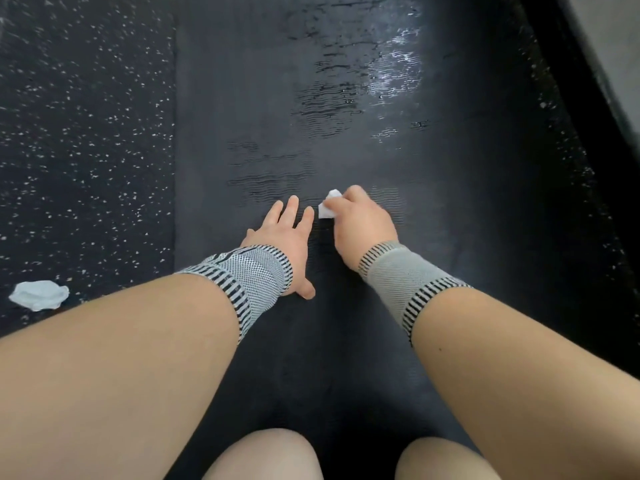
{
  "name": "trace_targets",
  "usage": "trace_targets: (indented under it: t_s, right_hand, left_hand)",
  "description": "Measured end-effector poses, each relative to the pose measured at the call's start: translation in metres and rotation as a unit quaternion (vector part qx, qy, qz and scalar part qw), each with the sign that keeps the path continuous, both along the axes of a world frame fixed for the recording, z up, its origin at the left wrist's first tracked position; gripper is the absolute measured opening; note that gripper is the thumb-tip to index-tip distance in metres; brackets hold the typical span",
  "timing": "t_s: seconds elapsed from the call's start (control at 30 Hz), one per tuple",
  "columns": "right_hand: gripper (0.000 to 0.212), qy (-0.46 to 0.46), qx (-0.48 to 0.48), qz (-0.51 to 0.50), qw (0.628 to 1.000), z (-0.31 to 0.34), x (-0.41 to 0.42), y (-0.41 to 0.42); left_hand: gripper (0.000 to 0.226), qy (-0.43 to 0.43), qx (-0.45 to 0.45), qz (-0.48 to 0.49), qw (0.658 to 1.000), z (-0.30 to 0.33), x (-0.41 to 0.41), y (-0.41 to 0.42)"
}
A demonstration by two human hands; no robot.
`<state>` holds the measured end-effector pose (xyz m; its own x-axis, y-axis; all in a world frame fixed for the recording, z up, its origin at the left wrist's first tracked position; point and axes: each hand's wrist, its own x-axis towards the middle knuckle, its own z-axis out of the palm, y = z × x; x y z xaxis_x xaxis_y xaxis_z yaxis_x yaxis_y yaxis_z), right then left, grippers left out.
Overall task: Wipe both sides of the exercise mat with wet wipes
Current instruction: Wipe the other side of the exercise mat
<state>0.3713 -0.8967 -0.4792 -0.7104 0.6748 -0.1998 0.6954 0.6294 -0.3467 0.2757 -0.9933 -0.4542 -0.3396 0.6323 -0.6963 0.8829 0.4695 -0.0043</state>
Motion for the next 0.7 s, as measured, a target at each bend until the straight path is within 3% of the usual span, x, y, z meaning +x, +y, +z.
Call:
trace_targets:
  t_s: [0.1,0.2,0.27,0.37,0.43,0.47,0.53,0.63,0.7]
  right_hand:
    - [0.036,-0.011,0.042,-0.139,0.989,-0.001,0.029,0.032]
    - [0.036,-0.005,0.021,-0.365,0.931,0.004,0.057,0.055]
    - [0.036,-0.018,0.020,-0.355,0.934,0.007,0.051,0.041]
    - [0.034,0.000,0.013,-0.151,0.988,0.005,0.025,-0.007]
    - [0.036,-0.002,0.009,0.001,1.000,0.001,0.017,-0.028]
    - [0.038,-0.002,0.019,0.023,1.000,-0.001,0.019,-0.028]
    - [0.037,-0.008,0.035,-0.078,0.996,-0.002,0.036,-0.014]
    - [0.034,0.000,0.009,-0.317,0.948,0.003,0.064,0.005]
    - [0.032,-0.023,0.012,-0.310,0.950,0.007,0.059,-0.012]
  left_hand:
    - [0.136,0.000,-0.007,-0.003,1.000,-0.001,0.000,0.000]
    - [0.136,-0.005,-0.006,0.001,1.000,-0.002,-0.001,0.000]
    - [0.136,-0.006,-0.008,0.004,1.000,-0.002,-0.001,0.001]
    - [0.136,-0.007,0.002,0.006,1.000,-0.003,0.000,-0.002]
    - [0.136,-0.011,0.019,0.009,1.000,-0.002,-0.001,-0.003]
    - [0.135,-0.013,0.022,0.009,1.000,-0.001,-0.001,-0.003]
    - [0.135,-0.012,0.015,0.007,1.000,0.000,0.000,-0.003]
    - [0.135,-0.015,0.014,0.007,1.000,-0.001,-0.002,-0.003]
    - [0.134,-0.020,0.031,0.006,0.999,-0.002,-0.003,-0.005]
